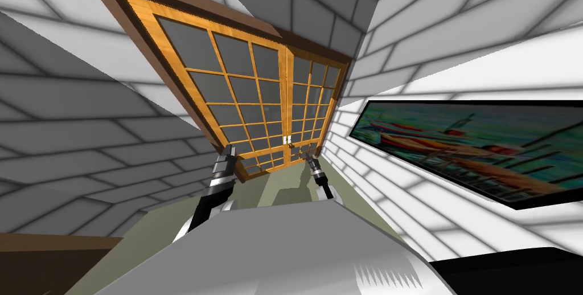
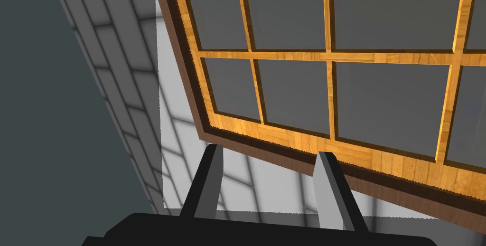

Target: Pull the door open

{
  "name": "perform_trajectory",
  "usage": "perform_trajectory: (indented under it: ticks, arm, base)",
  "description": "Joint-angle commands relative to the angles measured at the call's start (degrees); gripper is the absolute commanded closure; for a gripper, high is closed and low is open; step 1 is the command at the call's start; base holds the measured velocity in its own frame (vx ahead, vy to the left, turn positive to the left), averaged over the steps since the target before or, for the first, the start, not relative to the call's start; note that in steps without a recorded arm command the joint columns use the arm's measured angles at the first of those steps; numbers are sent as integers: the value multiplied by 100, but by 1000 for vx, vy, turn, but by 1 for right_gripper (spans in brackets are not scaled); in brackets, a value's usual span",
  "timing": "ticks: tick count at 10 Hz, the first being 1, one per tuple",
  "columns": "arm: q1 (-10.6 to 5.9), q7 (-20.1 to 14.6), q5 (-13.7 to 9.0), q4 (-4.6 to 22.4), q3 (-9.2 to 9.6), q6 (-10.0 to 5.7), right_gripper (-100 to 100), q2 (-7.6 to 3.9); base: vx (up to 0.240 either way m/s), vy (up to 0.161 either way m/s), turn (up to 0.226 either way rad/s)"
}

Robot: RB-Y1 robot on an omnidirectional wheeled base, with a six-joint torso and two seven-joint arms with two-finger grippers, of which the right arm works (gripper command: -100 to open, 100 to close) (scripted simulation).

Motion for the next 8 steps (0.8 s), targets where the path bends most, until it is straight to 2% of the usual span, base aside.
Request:
perform_trajectory:
  ticks: [1, 8]
  arm:
    - [-98, 232, 23, 269, -8, -80, -100, -10]
    - [-451, 1154, 138, 1281, -10, -357, -100, 18]
  base:
    - [106, 32, 7]
    - [100, 29, 6]
